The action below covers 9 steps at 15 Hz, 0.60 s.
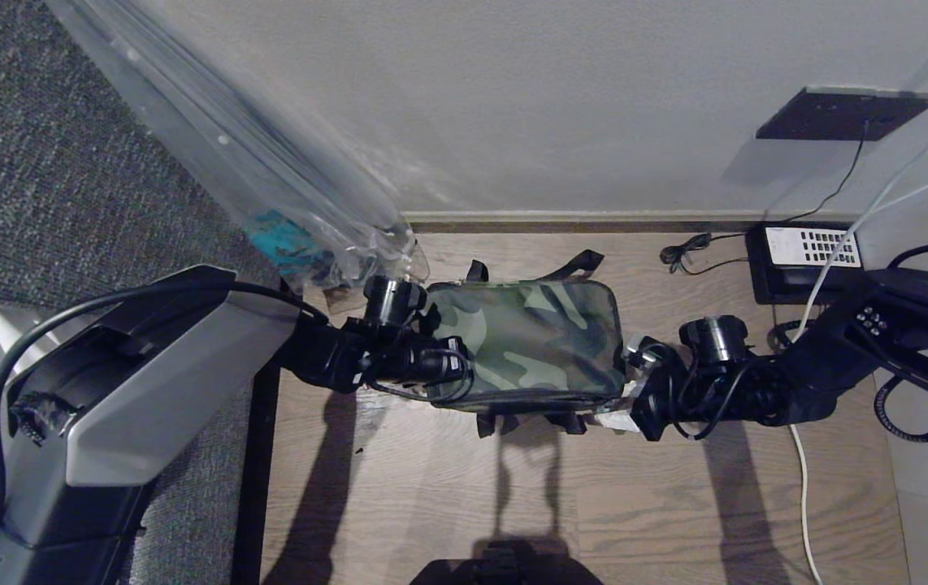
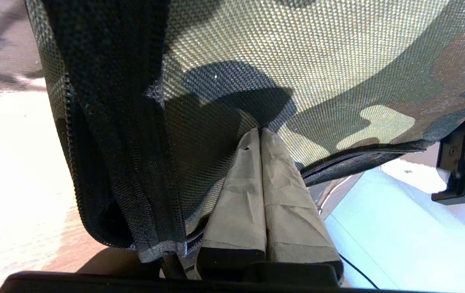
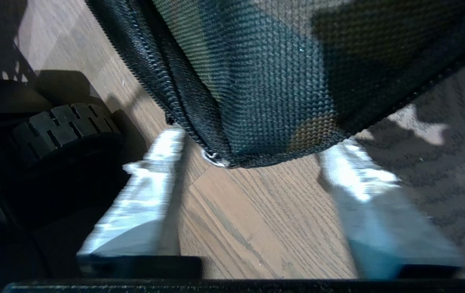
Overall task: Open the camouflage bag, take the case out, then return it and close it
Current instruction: Open the top of the storage box
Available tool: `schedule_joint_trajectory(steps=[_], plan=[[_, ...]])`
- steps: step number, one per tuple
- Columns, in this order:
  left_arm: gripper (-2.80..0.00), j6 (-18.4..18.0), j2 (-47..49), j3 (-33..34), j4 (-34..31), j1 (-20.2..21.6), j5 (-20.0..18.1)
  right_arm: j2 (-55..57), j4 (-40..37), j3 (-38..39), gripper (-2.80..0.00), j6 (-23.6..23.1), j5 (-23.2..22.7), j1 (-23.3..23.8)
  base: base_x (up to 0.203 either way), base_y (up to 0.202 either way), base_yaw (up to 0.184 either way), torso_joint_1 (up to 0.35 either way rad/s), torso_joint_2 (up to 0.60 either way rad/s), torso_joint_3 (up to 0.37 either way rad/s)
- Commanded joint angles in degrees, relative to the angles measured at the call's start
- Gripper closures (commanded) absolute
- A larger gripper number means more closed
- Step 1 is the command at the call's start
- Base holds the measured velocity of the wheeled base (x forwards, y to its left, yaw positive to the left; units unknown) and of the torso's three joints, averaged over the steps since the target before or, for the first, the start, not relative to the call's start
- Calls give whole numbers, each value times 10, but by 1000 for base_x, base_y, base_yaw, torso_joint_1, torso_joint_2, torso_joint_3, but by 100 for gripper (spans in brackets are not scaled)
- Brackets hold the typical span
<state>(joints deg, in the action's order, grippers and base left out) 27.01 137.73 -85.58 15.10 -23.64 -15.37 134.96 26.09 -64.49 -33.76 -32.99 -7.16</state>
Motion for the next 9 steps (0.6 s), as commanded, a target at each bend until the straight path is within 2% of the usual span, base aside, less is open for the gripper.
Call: schedule_joint_trajectory(steps=[1, 9], plan=[[0, 2, 2, -3, 1, -1, -1, 7, 4, -2, 0, -2, -2, 0, 0, 0, 0, 0, 0, 0], [0, 2, 2, -6, 1, -4, 0, 0, 1, -2, 0, 13, -4, 4, 0, 0, 0, 0, 0, 0]])
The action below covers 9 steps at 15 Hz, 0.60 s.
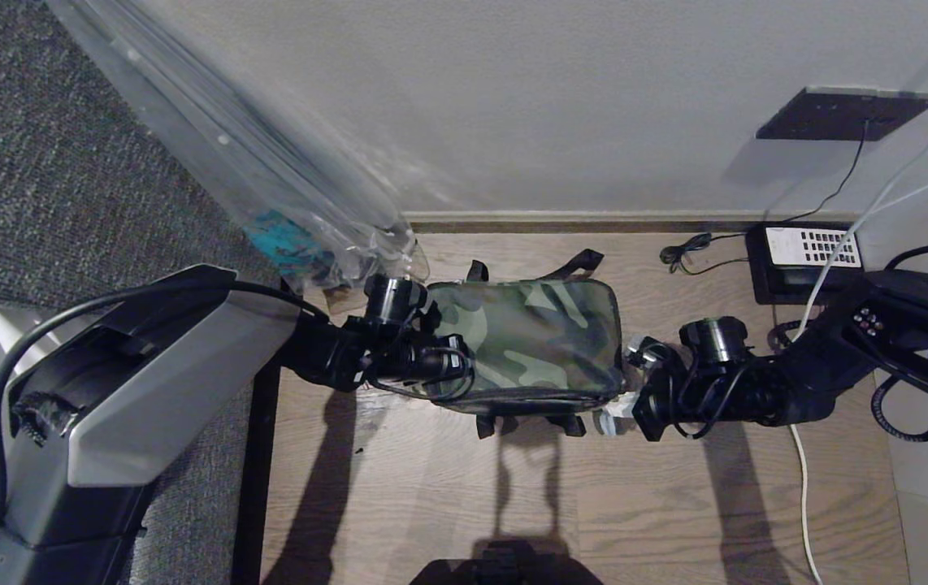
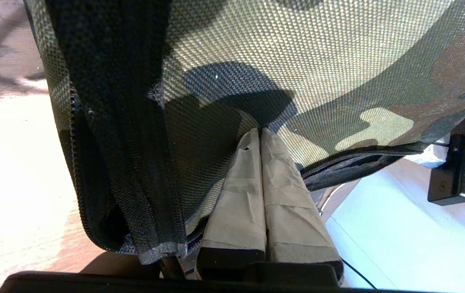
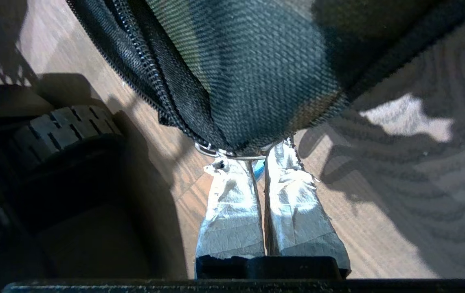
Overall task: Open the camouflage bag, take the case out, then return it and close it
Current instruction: Open the top of the storage box
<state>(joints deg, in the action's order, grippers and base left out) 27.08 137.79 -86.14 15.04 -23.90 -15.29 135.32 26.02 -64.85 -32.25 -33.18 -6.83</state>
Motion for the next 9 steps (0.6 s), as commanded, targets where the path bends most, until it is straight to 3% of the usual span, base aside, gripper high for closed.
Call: schedule_joint_trajectory(steps=[1, 9], plan=[[0, 2, 0, 0, 1, -3, -1, -8, 1, 2, 0, 1, -2, 3, 0, 0, 0, 0, 0, 0], [0, 0, -1, 1, 0, -4, -1, -48, -92, -7, 0, -2, -1, 45, 0, 0, 0, 0, 0, 0]])
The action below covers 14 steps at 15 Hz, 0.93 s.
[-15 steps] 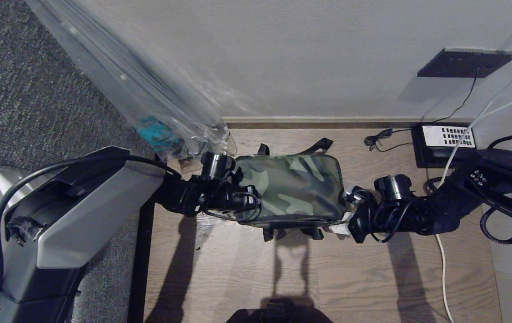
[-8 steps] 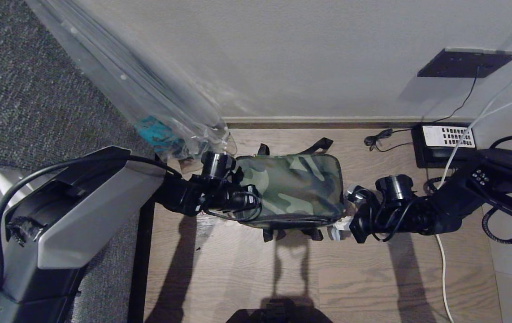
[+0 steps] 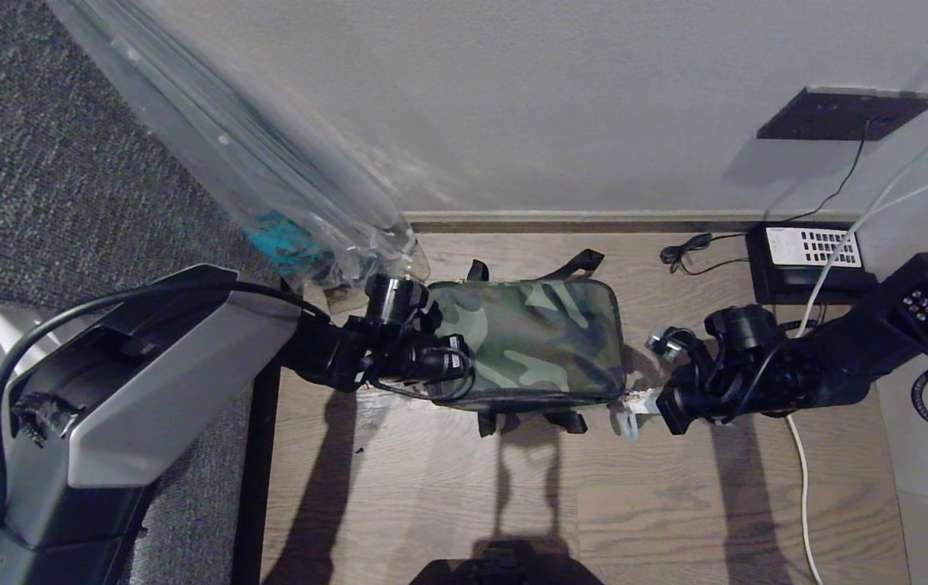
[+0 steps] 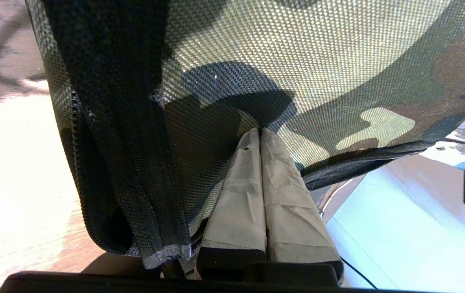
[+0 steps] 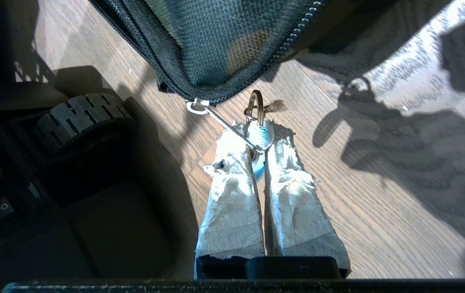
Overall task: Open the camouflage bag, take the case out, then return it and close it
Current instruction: Open the top of the storage box
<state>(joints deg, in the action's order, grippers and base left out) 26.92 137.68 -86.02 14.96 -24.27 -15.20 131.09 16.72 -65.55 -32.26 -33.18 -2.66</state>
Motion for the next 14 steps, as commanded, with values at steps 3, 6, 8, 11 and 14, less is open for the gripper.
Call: schedule_joint_trajectory(steps=[3, 6, 8, 11, 14], plan=[[0, 1, -1, 1, 0, 0, -1, -9, -29, -15, 0, -3, 0, 16, 0, 0, 0, 0, 0, 0], [0, 1, -2, 4, 0, 0, -1, -7, -69, -46, 0, -3, 0, 28, 0, 0, 0, 0, 0, 0], [0, 1, -4, 4, 0, 0, -1, -7, -76, -52, 0, -3, 0, 28, 0, 0, 0, 0, 0, 0], [0, 1, -7, 6, 1, 0, -2, -10, -77, -52, 0, -3, 0, 28, 0, 0, 0, 0, 0, 0], [0, 4, -8, 1, 4, 0, -2, -11, -77, -51, 0, -3, 0, 28, 0, 0, 0, 0, 0, 0]])
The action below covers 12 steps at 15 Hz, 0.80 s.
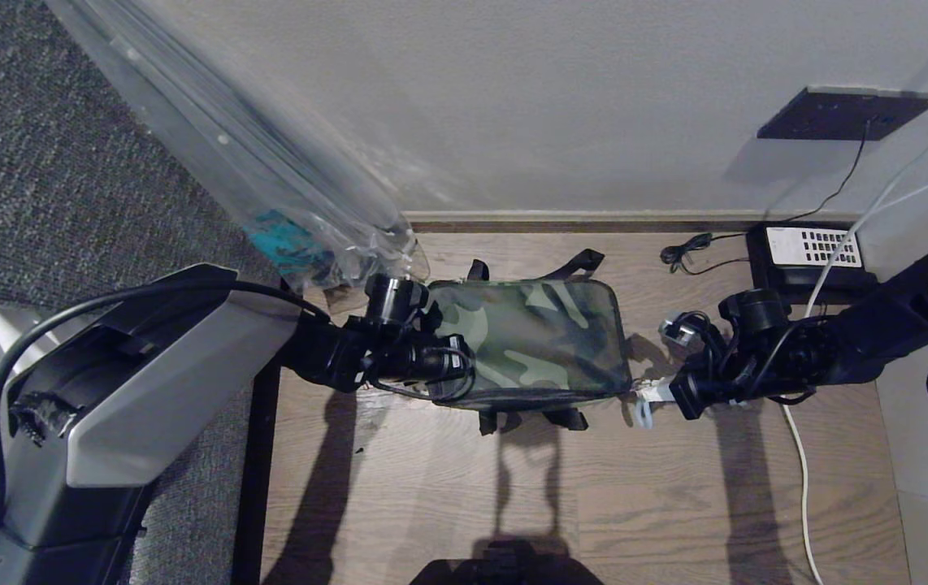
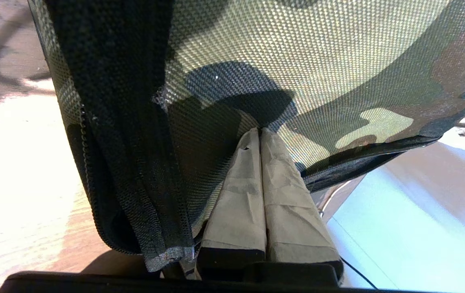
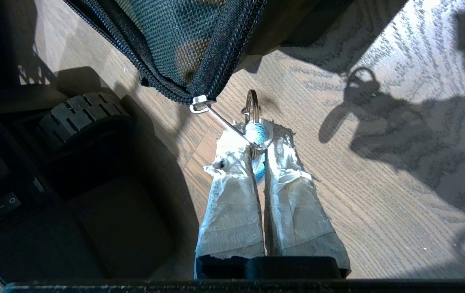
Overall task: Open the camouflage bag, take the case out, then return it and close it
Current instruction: Open the top of the storage box
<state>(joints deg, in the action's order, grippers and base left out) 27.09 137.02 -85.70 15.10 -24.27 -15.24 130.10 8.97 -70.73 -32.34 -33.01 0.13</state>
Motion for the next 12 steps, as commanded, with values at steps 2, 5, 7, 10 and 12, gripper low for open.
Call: schedule_joint_trajectory(steps=[2, 5, 7, 10, 12], plan=[[0, 3, -8, 1, 1, 0, -1, -1, 1, 1, 0, -2, -2, 0, 0, 0, 0, 0, 0, 0], [0, 15, -43, 17, -3, 0, -1, 0, 1, 0, 0, -1, -2, 0, 0, 0, 0, 0, 0, 0], [0, 19, -79, 41, -3, 0, -1, -1, 1, 1, 0, -1, -1, 0, 0, 0, 0, 0, 0, 0], [0, 21, -131, 69, -5, 0, -1, 1, 3, 1, 0, -3, -1, 0, 0, 0, 0, 0, 0, 0], [0, 21, -159, 83, -6, 0, 0, -1, 3, 2, 0, -3, -1, 0, 0, 0, 0, 0, 0, 0]])
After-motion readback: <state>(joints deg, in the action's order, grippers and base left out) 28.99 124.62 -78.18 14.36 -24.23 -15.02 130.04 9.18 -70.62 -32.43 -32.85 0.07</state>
